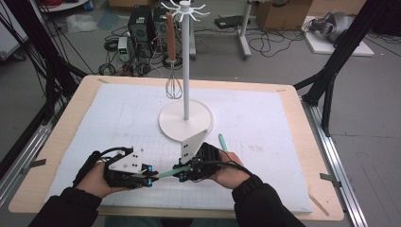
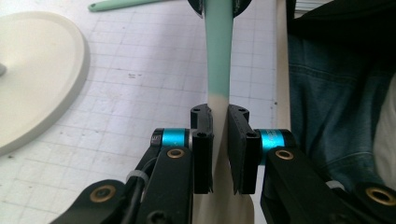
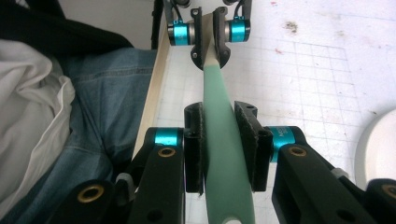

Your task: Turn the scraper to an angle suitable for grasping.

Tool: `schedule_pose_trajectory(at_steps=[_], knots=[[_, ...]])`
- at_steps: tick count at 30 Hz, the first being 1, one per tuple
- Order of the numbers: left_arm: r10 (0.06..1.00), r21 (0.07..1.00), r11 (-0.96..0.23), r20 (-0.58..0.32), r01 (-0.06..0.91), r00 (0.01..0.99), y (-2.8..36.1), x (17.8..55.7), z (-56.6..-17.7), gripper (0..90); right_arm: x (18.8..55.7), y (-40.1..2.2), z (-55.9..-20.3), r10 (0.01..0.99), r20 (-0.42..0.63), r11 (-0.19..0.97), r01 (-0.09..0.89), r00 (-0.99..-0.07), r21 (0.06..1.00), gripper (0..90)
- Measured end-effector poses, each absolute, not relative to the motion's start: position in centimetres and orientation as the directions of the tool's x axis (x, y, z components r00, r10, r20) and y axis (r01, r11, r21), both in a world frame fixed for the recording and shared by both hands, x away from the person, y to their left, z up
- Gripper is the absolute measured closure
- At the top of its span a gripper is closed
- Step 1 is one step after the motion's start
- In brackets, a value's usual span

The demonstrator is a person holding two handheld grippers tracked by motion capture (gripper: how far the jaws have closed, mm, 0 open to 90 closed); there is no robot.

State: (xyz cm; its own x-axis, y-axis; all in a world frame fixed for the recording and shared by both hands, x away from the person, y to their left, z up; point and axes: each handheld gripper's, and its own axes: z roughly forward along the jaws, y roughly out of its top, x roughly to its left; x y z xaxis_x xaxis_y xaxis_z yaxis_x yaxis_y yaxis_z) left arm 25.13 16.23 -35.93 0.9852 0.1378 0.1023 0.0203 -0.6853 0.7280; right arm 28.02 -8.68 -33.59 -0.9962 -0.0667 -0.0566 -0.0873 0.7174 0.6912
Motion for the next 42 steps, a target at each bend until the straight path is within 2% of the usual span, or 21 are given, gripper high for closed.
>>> schedule_pose_trajectory(at_steps=[4,5,8,14,18,21,23,27,30,37,42], knots=[[0.167,0.737,-0.675,0.115,0.028,0.979,16.4,25.2,-35.7,80.5,28.6,-9.1,-33.6,-0.016,-0.019,0.676,-0.025,-1.000,0.736,69.4],[0.173,0.736,-0.676,0.115,0.033,0.978,16.5,25.3,-35.7,80.5,28.7,-9.3,-33.7,0.002,-0.003,0.663,0.000,-1.000,0.749,63.8],[0.199,0.741,-0.670,0.118,0.048,0.973,16.8,25.4,-35.8,80.5,29.1,-9.9,-34.1,0.050,0.035,0.629,0.059,-0.998,0.776,57.8],[0.236,0.751,-0.657,0.116,0.070,0.965,17.1,25.8,-35.8,80.5,29.8,-11.2,-35.2,0.138,0.118,0.541,0.174,-0.983,0.823,54.2],[0.251,0.749,-0.658,0.120,0.078,0.961,16.8,26.1,-35.8,80.5,30.0,-11.4,-35.2,0.158,0.162,0.518,0.221,-0.974,0.826,58.3],[0.248,0.746,-0.661,0.121,0.077,0.961,16.5,26.2,-35.8,80.4,30.3,-11.7,-35.1,0.169,0.177,0.500,0.239,-0.970,0.832,67.7],[0.254,0.742,-0.666,0.129,0.076,0.959,16.4,26.2,-35.8,80.5,30.5,-11.8,-35.1,0.166,0.194,0.493,0.252,-0.967,0.833,68.9],[0.245,0.740,-0.668,0.122,0.076,0.962,16.3,26.3,-35.9,80.5,30.8,-11.9,-35.0,0.144,0.224,0.494,0.266,-0.964,0.828,73.6],[0.235,0.735,-0.674,0.119,0.074,0.965,16.2,26.3,-36.0,82.0,30.8,-11.8,-34.8,0.104,0.224,0.491,0.246,-0.969,0.836,80.3],[0.238,0.744,-0.665,0.126,0.067,0.963,16.3,26.3,-35.8,83.0,30.8,-11.6,-34.2,0.093,0.216,0.473,0.234,-0.972,0.849,80.8],[0.252,0.759,-0.646,0.111,0.082,0.961,16.4,26.4,-35.7,84.0,30.9,-11.7,-34.2,0.115,0.214,0.432,0.243,-0.970,0.869,77.0]])
